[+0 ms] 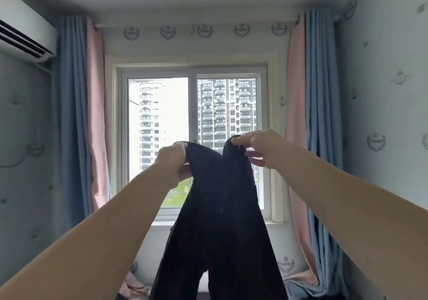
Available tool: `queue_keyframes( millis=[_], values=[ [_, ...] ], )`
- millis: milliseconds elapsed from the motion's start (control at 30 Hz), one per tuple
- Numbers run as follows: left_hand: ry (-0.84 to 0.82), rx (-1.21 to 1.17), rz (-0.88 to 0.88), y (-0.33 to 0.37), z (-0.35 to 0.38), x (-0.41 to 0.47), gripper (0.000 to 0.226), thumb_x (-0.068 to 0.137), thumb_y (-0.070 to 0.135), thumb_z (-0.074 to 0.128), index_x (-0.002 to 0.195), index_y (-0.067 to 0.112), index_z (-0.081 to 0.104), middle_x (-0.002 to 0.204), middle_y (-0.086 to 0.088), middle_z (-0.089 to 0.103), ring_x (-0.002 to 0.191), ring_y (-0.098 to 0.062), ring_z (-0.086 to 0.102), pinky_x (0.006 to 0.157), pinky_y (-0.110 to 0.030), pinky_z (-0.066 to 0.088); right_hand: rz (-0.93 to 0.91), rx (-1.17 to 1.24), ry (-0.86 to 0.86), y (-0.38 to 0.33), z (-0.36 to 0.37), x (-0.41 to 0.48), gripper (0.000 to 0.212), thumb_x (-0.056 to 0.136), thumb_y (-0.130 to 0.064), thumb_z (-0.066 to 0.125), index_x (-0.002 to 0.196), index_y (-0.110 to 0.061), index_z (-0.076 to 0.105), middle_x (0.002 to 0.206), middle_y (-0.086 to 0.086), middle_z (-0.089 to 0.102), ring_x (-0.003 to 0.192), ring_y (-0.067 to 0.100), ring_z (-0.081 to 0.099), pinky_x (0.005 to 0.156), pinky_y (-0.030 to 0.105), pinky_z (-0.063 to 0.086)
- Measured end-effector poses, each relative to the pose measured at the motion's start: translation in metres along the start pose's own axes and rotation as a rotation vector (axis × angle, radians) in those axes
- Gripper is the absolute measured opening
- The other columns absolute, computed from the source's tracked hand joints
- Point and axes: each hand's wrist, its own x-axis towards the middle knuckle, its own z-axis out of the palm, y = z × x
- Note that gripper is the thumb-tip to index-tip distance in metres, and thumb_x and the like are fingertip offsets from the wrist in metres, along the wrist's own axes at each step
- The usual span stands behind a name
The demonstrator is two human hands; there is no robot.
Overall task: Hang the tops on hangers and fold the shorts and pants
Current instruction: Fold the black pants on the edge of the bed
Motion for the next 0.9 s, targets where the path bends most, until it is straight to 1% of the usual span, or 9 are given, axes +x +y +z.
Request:
queue_keyframes(
  millis=[133, 300, 400, 467, 567, 633, 700, 800, 900],
  values=[
    [-0.164, -0.007, 0.045, 0.005, 0.018, -0.014, 0.029, 0.102, 0.013, 0.047, 0.121, 0.003, 0.067, 0.113, -0.014, 0.074, 0.089, -0.028, 0.071, 0.072, -0.035, 0.059, -0.061, -0.07, -0.113, -0.007, 0.016, -0.006, 0.016, 0.076, -0.017, 0.085, 0.089, -0.012, 0.077, 0.078, -0.001, 0.07, 0.072, 0.014, 0.062, 0.071, 0.025, 0.05],
    [-0.327, 0.044, 0.071, -0.004, 0.023, -0.017, 0.013, 0.093, 0.012, 0.053, 0.088, 0.018, 0.063, 0.071, 0.005, 0.066, 0.062, -0.012, 0.061, 0.055, -0.025, 0.045, -0.1, -0.029, -0.152, -0.011, 0.025, -0.008, 0.029, 0.084, -0.02, 0.064, 0.107, -0.004, 0.073, 0.101, 0.01, 0.07, 0.082, 0.018, 0.054, 0.08, 0.028, 0.047],
    [-0.391, 0.153, 0.199, -0.017, 0.026, -0.017, 0.033, 0.074, 0.004, 0.067, 0.105, 0.014, 0.067, 0.087, -0.002, 0.073, 0.076, -0.012, 0.07, 0.058, -0.022, 0.05, -0.144, -0.088, -0.092, -0.014, 0.029, -0.007, 0.023, 0.08, -0.016, 0.059, 0.096, -0.006, 0.072, 0.106, 0.012, 0.072, 0.081, 0.018, 0.058, 0.082, 0.031, 0.051],
    [-0.359, 0.194, 0.268, -0.027, 0.031, -0.014, 0.044, 0.076, 0.0, 0.073, 0.119, 0.011, 0.064, 0.106, -0.008, 0.072, 0.089, -0.016, 0.07, 0.063, -0.019, 0.051, -0.165, -0.123, -0.078, -0.014, 0.033, -0.007, 0.014, 0.079, -0.014, 0.059, 0.088, -0.01, 0.069, 0.099, 0.009, 0.069, 0.081, 0.018, 0.059, 0.083, 0.031, 0.052],
    [-0.209, 0.164, 0.276, -0.037, 0.033, -0.009, 0.035, 0.085, -0.006, 0.066, 0.117, 0.006, 0.062, 0.102, -0.01, 0.068, 0.08, -0.015, 0.066, 0.057, -0.018, 0.048, -0.202, -0.221, -0.111, -0.008, 0.036, -0.007, 0.021, 0.083, -0.02, 0.06, 0.093, -0.006, 0.072, 0.097, 0.008, 0.071, 0.084, 0.02, 0.064, 0.088, 0.033, 0.054],
    [-0.189, 0.122, 0.243, -0.04, 0.03, -0.005, 0.031, 0.087, -0.008, 0.06, 0.113, 0.008, 0.064, 0.101, -0.011, 0.07, 0.079, -0.017, 0.067, 0.057, -0.02, 0.05, -0.28, -0.337, -0.108, 0.004, 0.031, -0.007, 0.029, 0.087, -0.027, 0.063, 0.103, -0.004, 0.073, 0.107, 0.011, 0.072, 0.091, 0.027, 0.067, 0.097, 0.037, 0.053],
    [-0.179, 0.078, 0.197, -0.04, 0.021, 0.0, 0.03, 0.089, -0.008, 0.057, 0.108, 0.013, 0.067, 0.101, -0.011, 0.073, 0.084, -0.024, 0.071, 0.066, -0.032, 0.057, -0.434, -0.46, -0.01, 0.018, 0.021, -0.004, 0.032, 0.092, -0.036, 0.063, 0.118, -0.018, 0.07, 0.125, 0.002, 0.065, 0.107, 0.018, 0.063, 0.102, 0.032, 0.047],
    [-0.158, -0.029, 0.156, -0.029, -0.001, 0.006, 0.029, 0.092, -0.006, 0.057, 0.11, 0.012, 0.069, 0.102, -0.011, 0.076, 0.086, -0.029, 0.073, 0.072, -0.039, 0.058, -0.449, -0.477, 0.25, 0.04, -0.003, -0.003, 0.067, 0.087, -0.053, 0.069, 0.146, -0.036, 0.042, 0.156, -0.006, 0.032, 0.144, 0.017, 0.032, 0.115, 0.042, 0.029],
    [-0.161, -0.119, 0.144, -0.01, -0.029, 0.012, 0.029, 0.094, -0.002, 0.057, 0.116, 0.013, 0.069, 0.101, -0.008, 0.077, 0.085, -0.027, 0.074, 0.066, -0.033, 0.056, -0.083, -0.17, -0.038, 0.063, -0.011, -0.007, 0.103, 0.078, -0.069, 0.066, 0.158, -0.038, 0.01, 0.167, -0.001, 0.015, 0.152, 0.025, 0.018, 0.122, 0.055, 0.016]
  ],
)
